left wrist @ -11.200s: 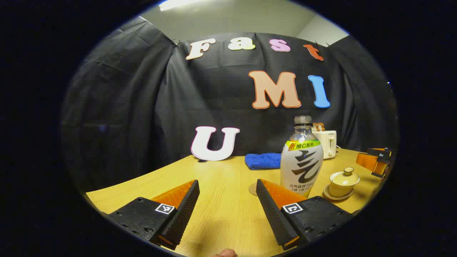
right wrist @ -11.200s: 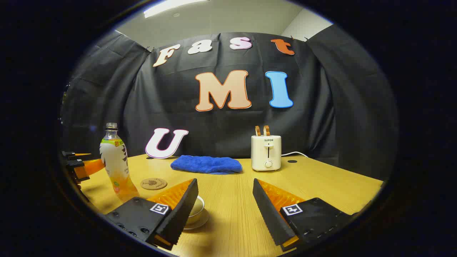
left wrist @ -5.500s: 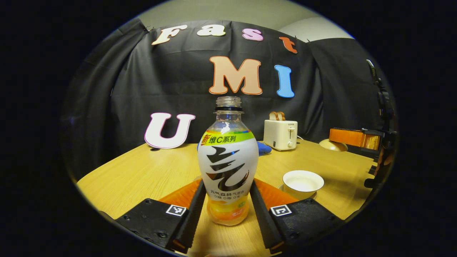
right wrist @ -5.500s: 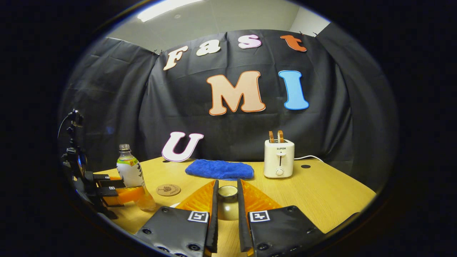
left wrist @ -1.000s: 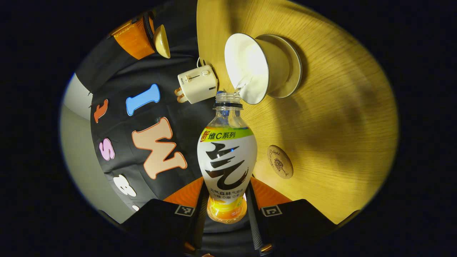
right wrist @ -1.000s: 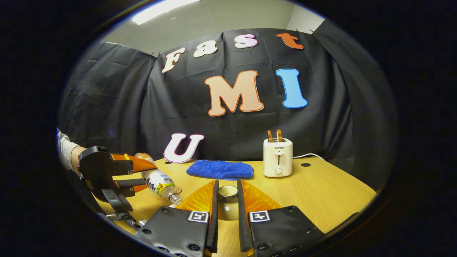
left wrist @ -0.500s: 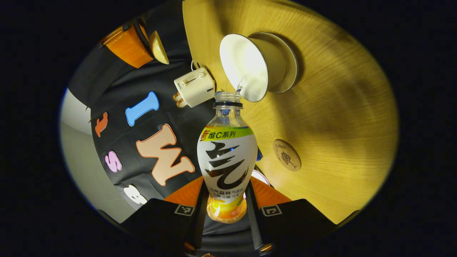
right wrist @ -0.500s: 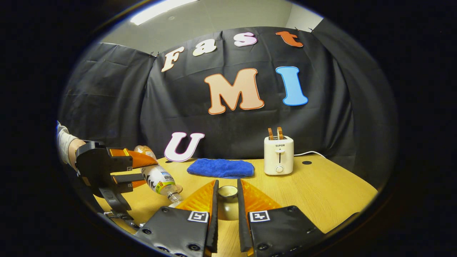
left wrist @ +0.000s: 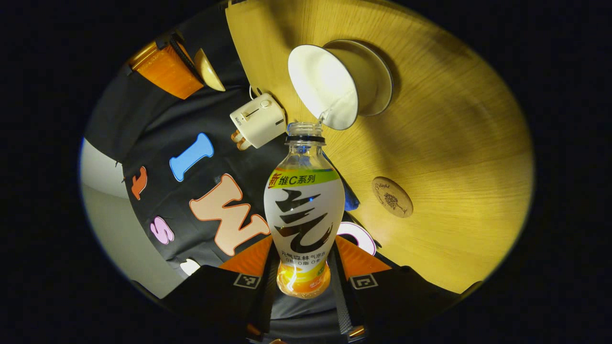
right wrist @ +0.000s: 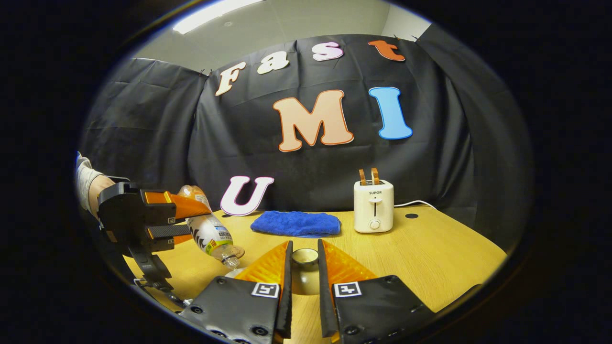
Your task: Open the teacup lid with one hand, grasp the water bottle and pour water into the teacup with the other hand; after pouring, place the water bottle on the coaster and then close the teacup lid.
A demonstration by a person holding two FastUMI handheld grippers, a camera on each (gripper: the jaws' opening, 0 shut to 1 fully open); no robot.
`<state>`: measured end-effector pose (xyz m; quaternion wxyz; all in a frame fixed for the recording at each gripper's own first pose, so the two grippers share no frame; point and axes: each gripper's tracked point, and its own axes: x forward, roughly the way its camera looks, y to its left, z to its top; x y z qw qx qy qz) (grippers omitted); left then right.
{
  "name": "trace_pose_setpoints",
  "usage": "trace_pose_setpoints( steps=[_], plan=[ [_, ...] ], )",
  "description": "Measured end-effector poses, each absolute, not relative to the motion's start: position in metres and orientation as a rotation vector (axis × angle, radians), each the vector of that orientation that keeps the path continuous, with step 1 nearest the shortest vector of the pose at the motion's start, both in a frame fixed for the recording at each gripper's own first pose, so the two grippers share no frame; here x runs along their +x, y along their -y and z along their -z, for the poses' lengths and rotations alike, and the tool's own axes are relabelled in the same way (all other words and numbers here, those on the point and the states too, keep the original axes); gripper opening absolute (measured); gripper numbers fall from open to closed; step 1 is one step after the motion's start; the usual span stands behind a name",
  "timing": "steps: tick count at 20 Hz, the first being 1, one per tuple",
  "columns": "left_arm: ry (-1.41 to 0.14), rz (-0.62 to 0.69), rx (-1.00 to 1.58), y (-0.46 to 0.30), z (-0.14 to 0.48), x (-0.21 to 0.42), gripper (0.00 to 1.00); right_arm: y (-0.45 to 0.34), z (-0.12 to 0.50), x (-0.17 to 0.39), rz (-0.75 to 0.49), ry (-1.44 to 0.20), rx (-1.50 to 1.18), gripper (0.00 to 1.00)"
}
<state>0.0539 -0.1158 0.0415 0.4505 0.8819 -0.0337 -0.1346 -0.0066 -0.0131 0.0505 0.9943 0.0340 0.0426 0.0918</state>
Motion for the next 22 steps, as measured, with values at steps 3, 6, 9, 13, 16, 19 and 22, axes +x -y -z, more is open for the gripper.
trace_pose_setpoints(
  steps=[3, 6, 9, 13, 16, 19, 22],
  plan=[
    [0.093, 0.333, 2.186, 0.117, -0.043, 0.053, 0.52, 0.012, -0.053, -0.008, -0.187, -0.076, 0.071, 0.26],
    [0.097, 0.34, 2.182, 0.119, -0.042, 0.053, 0.52, 0.013, -0.052, -0.007, -0.186, -0.08, 0.069, 0.28],
    [0.093, 0.342, 2.179, 0.119, -0.041, 0.052, 0.53, 0.012, -0.053, -0.008, -0.186, -0.077, 0.07, 0.27],
    [0.09, 0.346, 2.176, 0.117, -0.039, 0.052, 0.52, 0.012, -0.053, -0.008, -0.186, -0.076, 0.067, 0.28],
    [0.085, 0.353, 2.178, 0.115, -0.037, 0.051, 0.53, 0.011, -0.054, -0.008, -0.187, -0.076, 0.067, 0.27],
    [0.073, 0.367, 2.18, 0.113, -0.032, 0.05, 0.52, 0.011, -0.054, -0.01, -0.189, -0.074, 0.065, 0.28],
    [0.065, 0.377, 2.174, 0.112, -0.028, 0.049, 0.52, 0.011, -0.055, -0.009, -0.188, -0.074, 0.066, 0.27]
  ],
)
